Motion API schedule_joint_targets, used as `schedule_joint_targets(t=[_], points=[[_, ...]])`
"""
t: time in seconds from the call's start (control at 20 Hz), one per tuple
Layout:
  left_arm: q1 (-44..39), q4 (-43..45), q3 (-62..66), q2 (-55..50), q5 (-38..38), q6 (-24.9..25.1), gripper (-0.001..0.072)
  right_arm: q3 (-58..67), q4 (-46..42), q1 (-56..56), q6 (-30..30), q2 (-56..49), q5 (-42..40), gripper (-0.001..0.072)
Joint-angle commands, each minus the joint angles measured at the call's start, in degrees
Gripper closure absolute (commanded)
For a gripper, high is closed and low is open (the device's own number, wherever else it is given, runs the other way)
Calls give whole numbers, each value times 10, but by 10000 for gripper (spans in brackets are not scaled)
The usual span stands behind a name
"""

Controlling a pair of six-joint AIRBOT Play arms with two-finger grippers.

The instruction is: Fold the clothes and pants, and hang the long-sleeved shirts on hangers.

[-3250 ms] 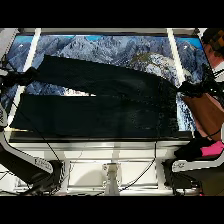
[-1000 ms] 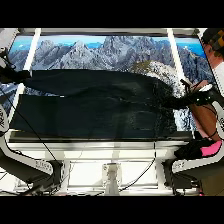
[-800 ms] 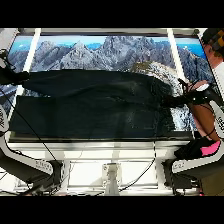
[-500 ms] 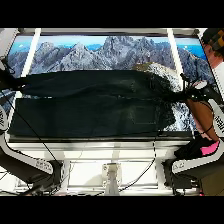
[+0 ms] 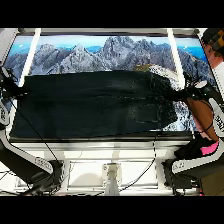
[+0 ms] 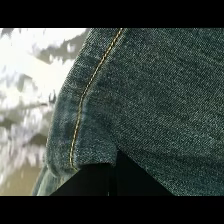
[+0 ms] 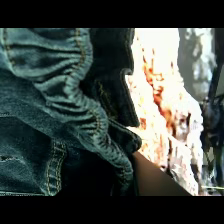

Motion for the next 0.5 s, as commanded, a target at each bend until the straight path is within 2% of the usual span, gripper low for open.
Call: schedule_joint_targets(t=[0.0, 0.15, 0.2, 0.3, 0.35, 0.45], points=[[0, -8, 0, -7, 36, 0, 688, 0, 2, 1, 5, 0, 0, 679], [0, -10, 0, -7, -14, 0, 685, 0, 2, 0, 13, 0, 12, 678], [0, -9, 0, -7, -30, 0, 630, 0, 2, 0, 13, 0, 14, 646], [0, -9, 0, -6, -39, 0, 207, 0, 2, 0, 13, 1, 21, 374], [0, -9, 0, -6, -43, 0, 137, 0, 2, 0, 13, 1, 25, 334], [0, -9, 0, -2, -45, 0, 137, 1, 2, 0, 13, 7, 35, 334]])
